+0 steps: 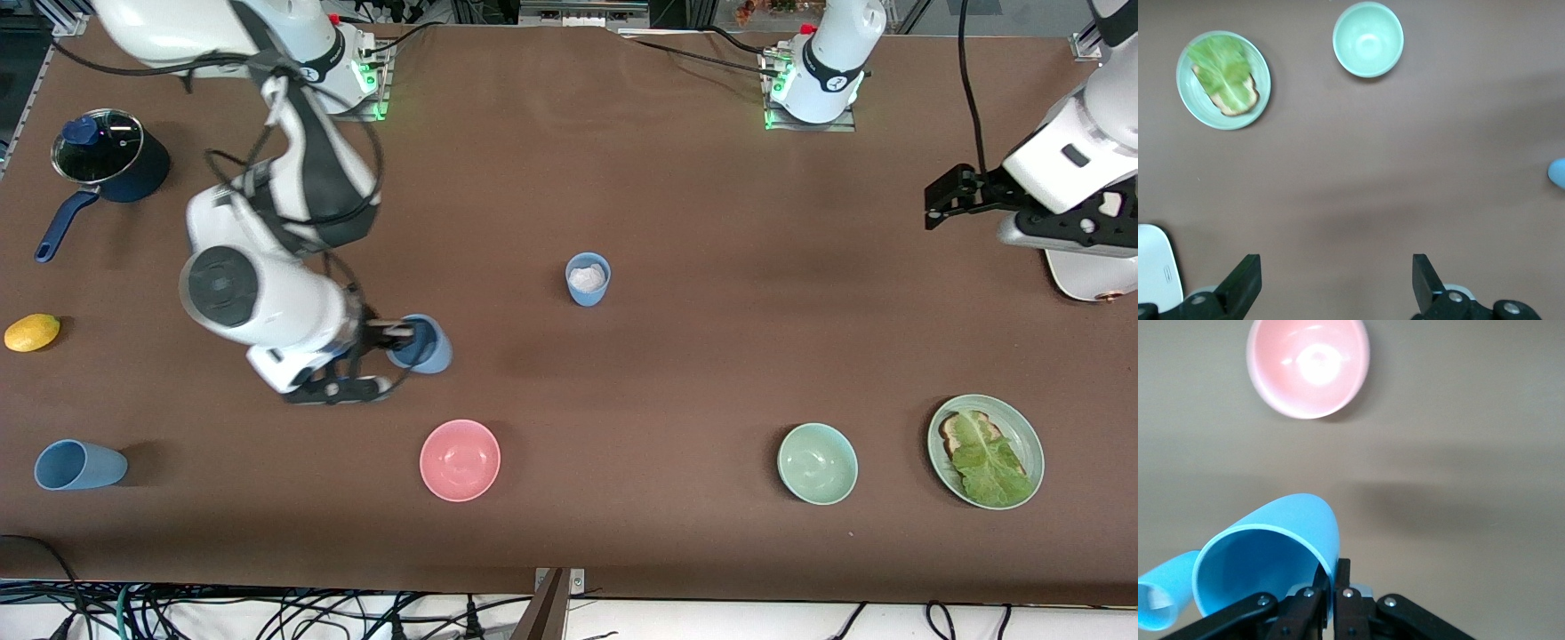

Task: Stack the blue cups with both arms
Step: 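Carry the cup with the right gripper while the left gripper returns to rest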

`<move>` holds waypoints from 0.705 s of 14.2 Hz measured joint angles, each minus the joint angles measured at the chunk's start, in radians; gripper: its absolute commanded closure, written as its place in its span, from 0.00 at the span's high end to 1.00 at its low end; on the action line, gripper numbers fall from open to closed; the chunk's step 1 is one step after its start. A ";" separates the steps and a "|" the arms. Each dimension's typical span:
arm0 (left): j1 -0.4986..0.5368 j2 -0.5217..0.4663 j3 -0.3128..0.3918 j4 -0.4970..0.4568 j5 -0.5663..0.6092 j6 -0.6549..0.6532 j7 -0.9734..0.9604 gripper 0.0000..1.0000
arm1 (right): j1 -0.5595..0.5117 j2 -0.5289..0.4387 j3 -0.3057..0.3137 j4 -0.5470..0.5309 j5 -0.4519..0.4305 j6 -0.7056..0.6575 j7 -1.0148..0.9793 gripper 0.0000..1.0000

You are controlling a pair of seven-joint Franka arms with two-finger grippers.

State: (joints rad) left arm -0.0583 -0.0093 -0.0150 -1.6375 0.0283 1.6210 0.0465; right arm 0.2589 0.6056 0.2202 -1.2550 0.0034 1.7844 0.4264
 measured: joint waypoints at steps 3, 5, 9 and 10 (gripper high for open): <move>-0.001 -0.034 0.026 -0.051 0.000 0.053 0.003 1.00 | 0.121 0.001 0.001 0.031 0.000 0.000 0.156 0.00; -0.002 -0.058 0.027 -0.064 0.000 0.050 0.003 1.00 | 0.194 0.002 0.000 0.041 0.000 0.003 0.237 0.00; -0.003 -0.067 0.028 -0.065 0.000 0.024 0.002 1.00 | 0.341 0.006 -0.036 0.042 0.000 0.035 0.393 0.00; -0.002 -0.066 0.030 -0.066 -0.001 0.023 0.000 1.00 | 0.363 0.010 -0.040 0.040 0.000 0.046 0.422 0.00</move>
State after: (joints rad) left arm -0.0607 -0.0757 0.0147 -1.7032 0.0277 1.6438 0.0468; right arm 0.6223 0.6151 0.1805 -1.2145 0.0035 1.8306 0.8480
